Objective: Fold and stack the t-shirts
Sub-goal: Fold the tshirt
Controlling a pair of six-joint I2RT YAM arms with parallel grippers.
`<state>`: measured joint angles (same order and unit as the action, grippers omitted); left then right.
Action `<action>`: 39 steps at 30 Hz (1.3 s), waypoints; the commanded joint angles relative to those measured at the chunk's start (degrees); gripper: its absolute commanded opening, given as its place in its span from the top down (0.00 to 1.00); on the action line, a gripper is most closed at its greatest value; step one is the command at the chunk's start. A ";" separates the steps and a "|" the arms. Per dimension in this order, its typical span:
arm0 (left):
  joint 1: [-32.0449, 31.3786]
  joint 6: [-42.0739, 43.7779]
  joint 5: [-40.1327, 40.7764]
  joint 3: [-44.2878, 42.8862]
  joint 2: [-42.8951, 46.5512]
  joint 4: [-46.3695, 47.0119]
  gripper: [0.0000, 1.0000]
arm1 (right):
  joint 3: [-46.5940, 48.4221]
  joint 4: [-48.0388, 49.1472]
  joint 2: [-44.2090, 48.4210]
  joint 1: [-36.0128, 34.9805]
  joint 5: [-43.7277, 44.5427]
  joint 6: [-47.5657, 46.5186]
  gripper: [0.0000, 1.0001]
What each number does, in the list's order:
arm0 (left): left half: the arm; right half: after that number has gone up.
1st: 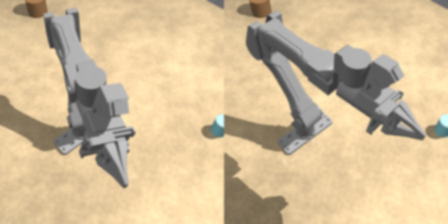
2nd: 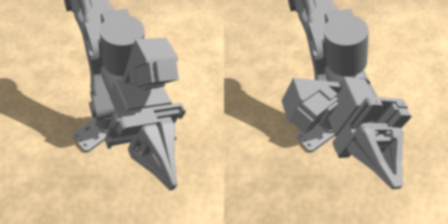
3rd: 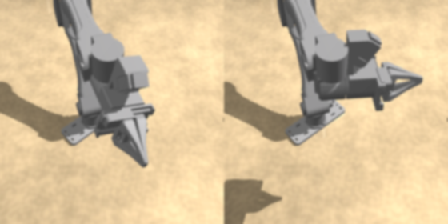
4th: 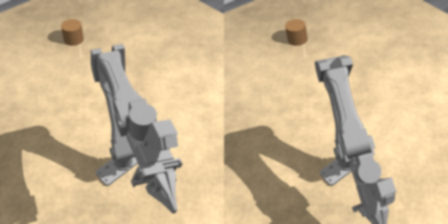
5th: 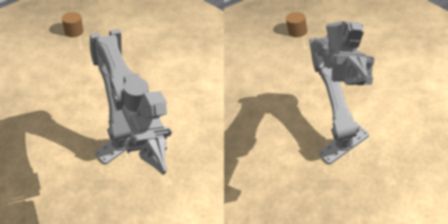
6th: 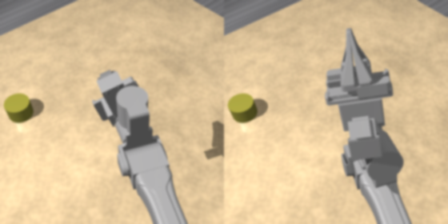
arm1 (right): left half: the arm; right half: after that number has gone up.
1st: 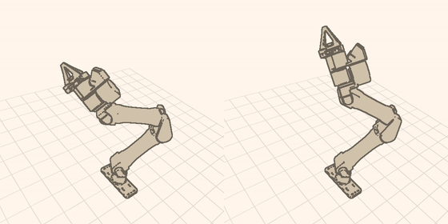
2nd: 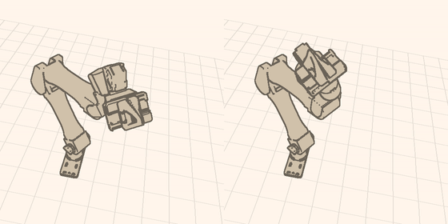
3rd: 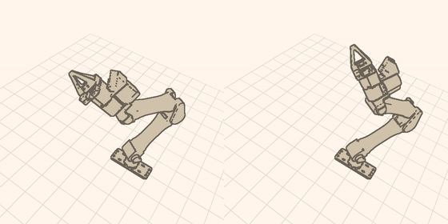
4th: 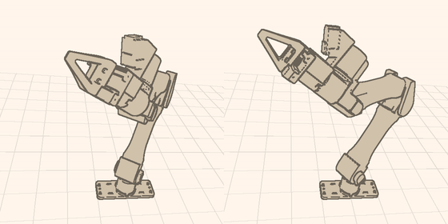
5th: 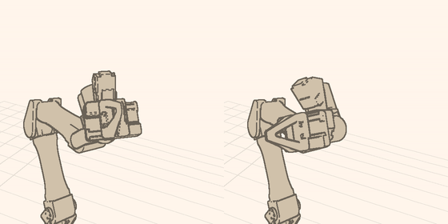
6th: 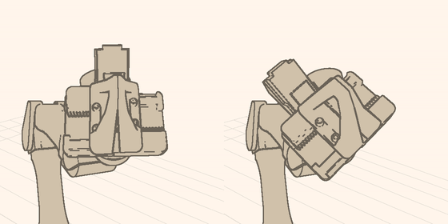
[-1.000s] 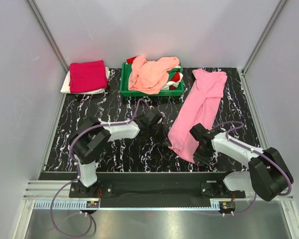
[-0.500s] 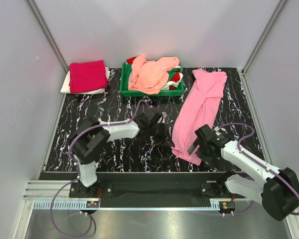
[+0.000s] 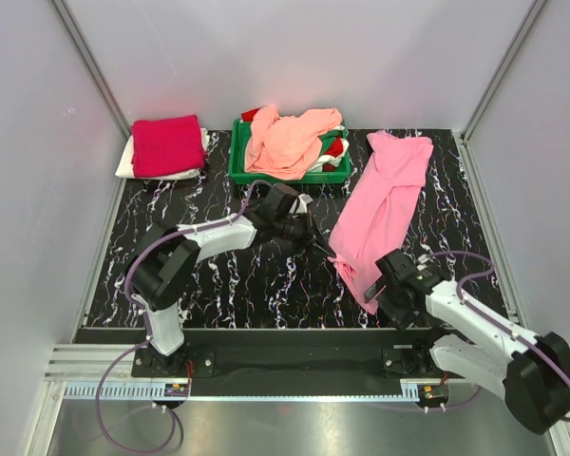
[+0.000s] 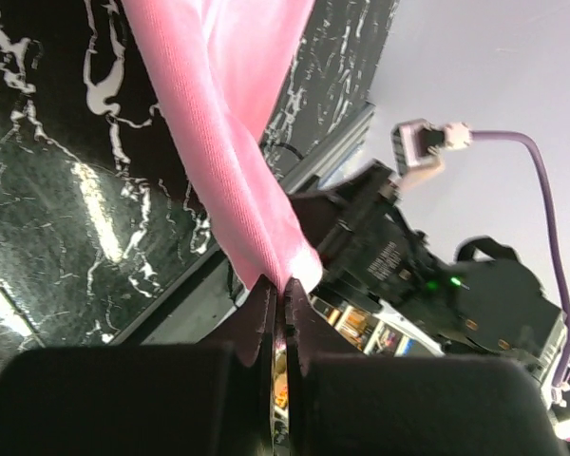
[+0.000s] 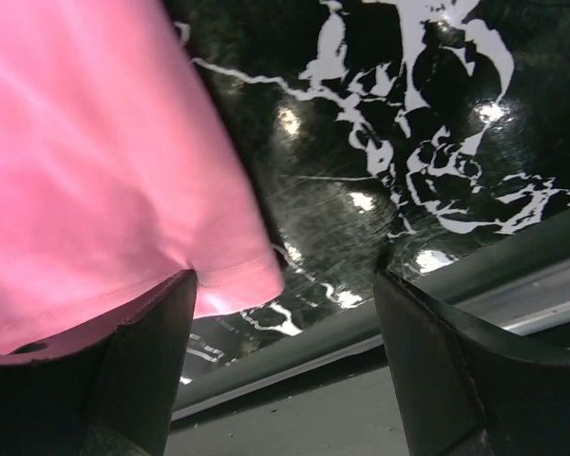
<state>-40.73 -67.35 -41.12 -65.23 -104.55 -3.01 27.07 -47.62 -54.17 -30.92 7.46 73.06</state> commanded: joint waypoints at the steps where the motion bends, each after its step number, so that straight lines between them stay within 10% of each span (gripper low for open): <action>1: 0.83 -3.40 -4.49 -1.56 2.60 4.06 1.00 | 4.03 0.51 -4.79 -0.20 1.76 -0.98 0.17; 18: 1.09 1.51 -2.73 3.79 4.09 2.30 1.00 | 10.71 -0.37 -18.42 -1.78 5.10 -1.60 0.46; 25: 0.92 2.66 -2.38 8.18 4.53 4.76 1.00 | 16.16 -3.88 -27.03 -5.03 7.30 -2.83 1.00; 39: -2.77 15.58 3.85 7.40 3.91 -8.42 1.00 | 12.04 -8.36 -12.99 -6.00 7.12 -0.11 1.00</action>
<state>-41.85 -56.16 -39.57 -56.14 -102.80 -7.20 38.44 -52.40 -70.98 -36.27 12.56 71.09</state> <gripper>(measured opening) 0.025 0.018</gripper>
